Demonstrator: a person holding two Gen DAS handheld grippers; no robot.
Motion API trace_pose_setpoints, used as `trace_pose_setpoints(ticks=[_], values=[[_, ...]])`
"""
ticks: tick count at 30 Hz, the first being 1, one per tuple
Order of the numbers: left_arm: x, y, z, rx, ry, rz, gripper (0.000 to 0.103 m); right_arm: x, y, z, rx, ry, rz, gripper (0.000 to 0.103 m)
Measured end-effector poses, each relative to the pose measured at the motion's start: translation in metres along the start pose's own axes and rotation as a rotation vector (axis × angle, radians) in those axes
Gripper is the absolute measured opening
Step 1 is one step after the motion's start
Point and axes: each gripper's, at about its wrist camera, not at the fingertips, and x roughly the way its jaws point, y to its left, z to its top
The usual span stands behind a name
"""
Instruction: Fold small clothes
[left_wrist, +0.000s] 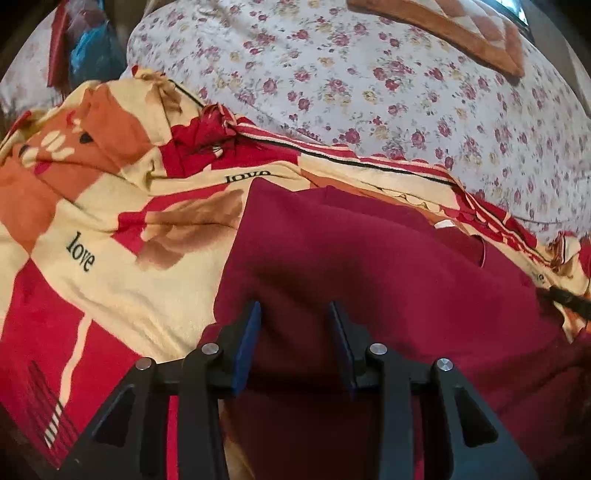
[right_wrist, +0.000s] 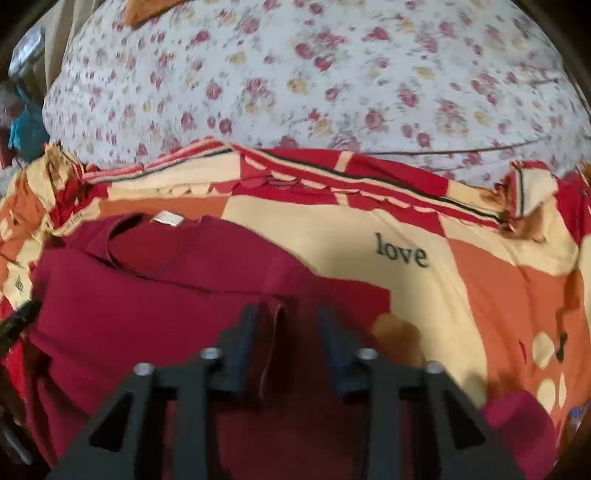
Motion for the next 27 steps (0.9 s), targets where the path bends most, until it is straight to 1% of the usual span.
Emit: trace_pose_setpoints(ticks=[3, 4, 6, 7, 8, 9, 10, 13, 15, 17, 19, 22, 24, 27], values=[[-0.001, 0.005, -0.001, -0.02, -0.006, -0.024, 0.017, -0.018, 0.017, -0.011, -0.026, -0.024, 0.062, 0.039], [0.0, 0.007, 0.0, -0.03, -0.007, -0.034, 0.017, -0.018, 0.024, -0.015, -0.044, -0.018, 0.082, 0.039], [0.0, 0.009, 0.0, -0.041, -0.013, -0.046, 0.017, -0.009, 0.038, -0.024, -0.093, 0.022, 0.102, 0.039], [0.0, 0.009, -0.001, -0.039, -0.016, -0.048, 0.017, 0.0, 0.045, -0.029, -0.123, 0.052, 0.089, 0.038], [0.0, 0.009, -0.002, -0.036, -0.02, -0.048, 0.017, 0.012, 0.05, -0.034, -0.142, 0.086, 0.057, 0.038], [0.0, 0.008, -0.003, -0.03, -0.024, -0.047, 0.017, 0.019, 0.05, -0.037, -0.14, 0.093, 0.044, 0.038], [-0.001, 0.007, -0.004, -0.024, -0.027, -0.046, 0.017, 0.017, 0.049, -0.038, -0.131, 0.074, 0.045, 0.038], [-0.002, 0.007, -0.007, -0.013, -0.039, -0.052, 0.017, 0.003, 0.043, -0.038, -0.069, 0.065, 0.077, 0.039], [-0.002, 0.009, -0.007, -0.018, -0.039, -0.059, 0.017, -0.01, 0.035, -0.041, -0.043, 0.055, 0.094, 0.042], [-0.004, 0.01, -0.006, -0.029, -0.04, -0.069, 0.017, -0.029, 0.024, -0.047, -0.031, 0.042, 0.077, 0.049], [-0.008, 0.013, -0.007, -0.052, -0.051, -0.075, 0.017, -0.043, 0.01, -0.053, -0.011, 0.031, 0.069, 0.053], [-0.017, 0.016, -0.007, -0.079, -0.085, -0.073, 0.017, -0.06, -0.017, -0.068, 0.072, 0.021, 0.091, 0.059], [-0.021, 0.014, -0.006, -0.073, -0.104, -0.053, 0.017, -0.063, -0.03, -0.079, 0.117, 0.04, 0.096, 0.059], [-0.026, 0.013, -0.006, -0.072, -0.111, -0.055, 0.017, -0.062, -0.035, -0.085, 0.15, 0.038, 0.09, 0.059]])
